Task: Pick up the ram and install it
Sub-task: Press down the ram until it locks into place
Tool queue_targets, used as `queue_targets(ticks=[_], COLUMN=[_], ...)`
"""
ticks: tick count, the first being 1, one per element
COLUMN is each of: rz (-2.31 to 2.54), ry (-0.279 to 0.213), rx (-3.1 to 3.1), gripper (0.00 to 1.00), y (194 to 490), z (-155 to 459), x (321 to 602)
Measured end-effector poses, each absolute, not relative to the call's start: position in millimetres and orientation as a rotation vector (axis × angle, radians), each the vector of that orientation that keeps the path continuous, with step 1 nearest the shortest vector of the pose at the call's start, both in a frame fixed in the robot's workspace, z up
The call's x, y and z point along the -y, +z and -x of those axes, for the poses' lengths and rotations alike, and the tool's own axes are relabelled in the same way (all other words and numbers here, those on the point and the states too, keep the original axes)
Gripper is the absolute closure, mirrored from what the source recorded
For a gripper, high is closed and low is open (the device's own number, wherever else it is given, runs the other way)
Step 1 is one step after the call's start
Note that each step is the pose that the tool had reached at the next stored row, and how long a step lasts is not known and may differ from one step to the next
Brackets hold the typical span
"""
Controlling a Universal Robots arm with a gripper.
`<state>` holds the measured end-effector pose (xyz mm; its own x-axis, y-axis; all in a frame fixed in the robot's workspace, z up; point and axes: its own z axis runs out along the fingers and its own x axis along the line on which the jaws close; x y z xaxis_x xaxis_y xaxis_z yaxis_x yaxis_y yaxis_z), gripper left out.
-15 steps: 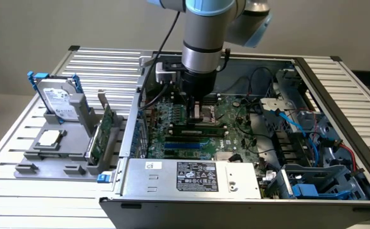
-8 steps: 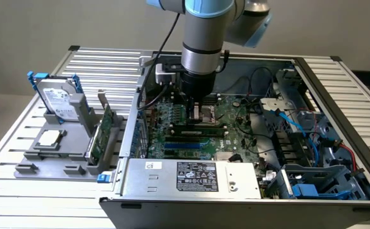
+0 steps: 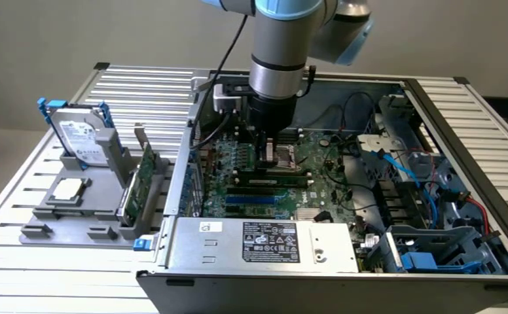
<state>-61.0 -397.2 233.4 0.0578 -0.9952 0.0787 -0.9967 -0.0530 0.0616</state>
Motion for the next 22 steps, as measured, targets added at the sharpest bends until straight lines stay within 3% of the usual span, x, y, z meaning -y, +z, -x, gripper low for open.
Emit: queue_targets(ticks=[22], rz=[-2.200], ry=[0.028], rx=[2.075], gripper=[0.89], y=[239.0], z=[8.5], x=[396.4])
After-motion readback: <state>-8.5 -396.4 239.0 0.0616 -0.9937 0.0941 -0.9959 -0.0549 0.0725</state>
